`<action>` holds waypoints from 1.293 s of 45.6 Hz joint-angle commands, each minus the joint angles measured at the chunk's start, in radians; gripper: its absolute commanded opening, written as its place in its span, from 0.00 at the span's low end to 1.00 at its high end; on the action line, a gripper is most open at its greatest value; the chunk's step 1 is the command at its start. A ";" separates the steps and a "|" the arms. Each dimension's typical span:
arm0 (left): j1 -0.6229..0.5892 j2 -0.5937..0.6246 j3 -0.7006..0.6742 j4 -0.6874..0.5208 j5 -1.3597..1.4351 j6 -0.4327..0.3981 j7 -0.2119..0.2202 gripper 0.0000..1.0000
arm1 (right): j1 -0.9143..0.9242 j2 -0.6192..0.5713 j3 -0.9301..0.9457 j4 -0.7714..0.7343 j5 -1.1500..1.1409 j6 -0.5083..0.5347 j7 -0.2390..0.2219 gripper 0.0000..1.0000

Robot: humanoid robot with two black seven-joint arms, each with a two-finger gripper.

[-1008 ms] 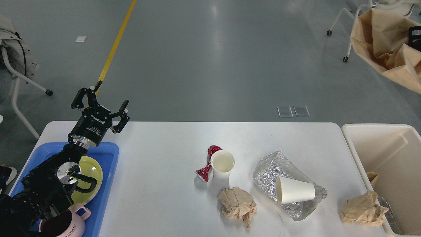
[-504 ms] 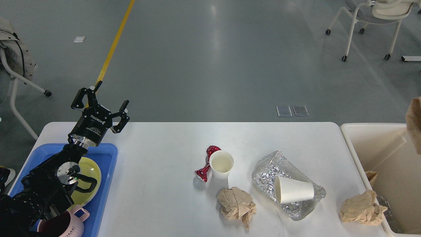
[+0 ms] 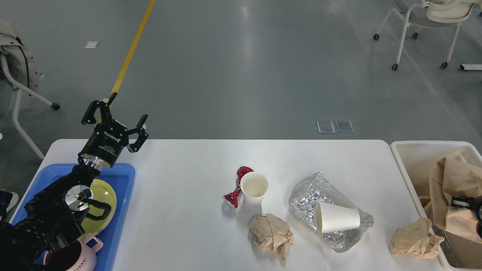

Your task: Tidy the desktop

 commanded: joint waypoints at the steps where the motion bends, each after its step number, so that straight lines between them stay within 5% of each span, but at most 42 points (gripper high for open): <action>1: 0.000 0.000 0.000 0.000 0.000 0.000 0.000 1.00 | 0.031 0.005 0.002 0.009 0.004 0.000 0.002 1.00; 9: 0.000 0.000 0.000 0.000 0.000 0.000 0.000 1.00 | 0.247 -0.056 -0.040 0.197 -0.008 0.006 0.000 1.00; 15: -0.001 0.000 0.000 0.000 0.000 0.000 0.000 1.00 | 0.608 -0.168 -0.220 0.532 -0.055 0.089 -0.005 1.00; 24: 0.000 0.000 0.000 0.000 0.000 0.000 0.000 1.00 | 1.413 -0.217 -0.479 1.086 -0.075 0.487 0.008 1.00; 30: 0.000 0.000 0.000 0.000 0.000 0.000 0.000 1.00 | 1.791 -0.265 -0.372 1.173 -0.077 0.932 0.048 1.00; 33: 0.000 0.000 0.000 0.000 0.000 0.000 0.000 1.00 | 1.876 -0.288 -0.270 1.175 -0.078 0.960 0.060 1.00; 43: 0.000 0.000 0.000 0.000 0.000 0.000 0.000 1.00 | 1.867 -0.331 -0.152 1.176 -0.088 0.960 0.048 1.00; 50: 0.000 0.000 0.000 0.000 0.000 0.000 0.000 1.00 | 1.579 -0.331 -0.242 1.173 -0.112 0.960 0.034 1.00; 59: 0.000 0.000 0.000 0.000 0.000 0.000 0.000 1.00 | 1.113 -0.275 -0.325 1.161 -0.146 0.504 0.012 1.00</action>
